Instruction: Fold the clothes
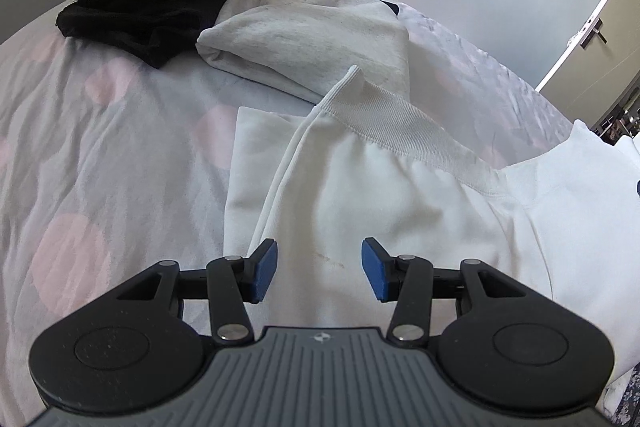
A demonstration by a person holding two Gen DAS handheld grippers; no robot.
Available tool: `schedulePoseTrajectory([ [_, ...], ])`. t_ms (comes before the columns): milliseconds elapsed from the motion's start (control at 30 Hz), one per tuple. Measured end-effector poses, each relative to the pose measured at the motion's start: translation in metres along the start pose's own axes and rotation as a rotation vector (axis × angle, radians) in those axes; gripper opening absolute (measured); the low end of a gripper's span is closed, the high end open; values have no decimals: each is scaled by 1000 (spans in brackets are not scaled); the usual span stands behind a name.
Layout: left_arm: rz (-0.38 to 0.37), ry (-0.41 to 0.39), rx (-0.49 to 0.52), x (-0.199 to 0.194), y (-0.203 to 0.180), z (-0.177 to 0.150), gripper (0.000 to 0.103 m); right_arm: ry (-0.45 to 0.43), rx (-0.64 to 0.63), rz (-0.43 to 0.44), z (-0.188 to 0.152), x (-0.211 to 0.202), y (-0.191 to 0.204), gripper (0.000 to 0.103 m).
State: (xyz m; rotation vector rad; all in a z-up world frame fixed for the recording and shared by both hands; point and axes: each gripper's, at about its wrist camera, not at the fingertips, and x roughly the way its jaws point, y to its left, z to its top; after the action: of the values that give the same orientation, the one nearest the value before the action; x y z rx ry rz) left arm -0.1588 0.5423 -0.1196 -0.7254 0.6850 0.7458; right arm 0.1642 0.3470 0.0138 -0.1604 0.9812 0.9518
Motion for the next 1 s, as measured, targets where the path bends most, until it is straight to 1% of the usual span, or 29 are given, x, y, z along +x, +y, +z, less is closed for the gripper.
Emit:
schedulePoseTrajectory([
  [200,-30,0,-56,-5,17,5,55,12,-70,37,-6,18,80,13],
  [333,-49,1,-93,-8,28,8,55,32,-98,66,-16,39,125,13],
  [500,-53,4,-131,-7,39,9,55,70,-126,113,-32,69,171,13],
  [667,-54,7,-167,-6,49,10,55,95,-148,136,-43,97,200,13],
  [867,-30,16,-205,-4,61,13,55,209,-175,166,-64,147,215,13],
  [1000,-16,23,-208,-2,65,13,55,245,-172,172,-78,174,221,13],
])
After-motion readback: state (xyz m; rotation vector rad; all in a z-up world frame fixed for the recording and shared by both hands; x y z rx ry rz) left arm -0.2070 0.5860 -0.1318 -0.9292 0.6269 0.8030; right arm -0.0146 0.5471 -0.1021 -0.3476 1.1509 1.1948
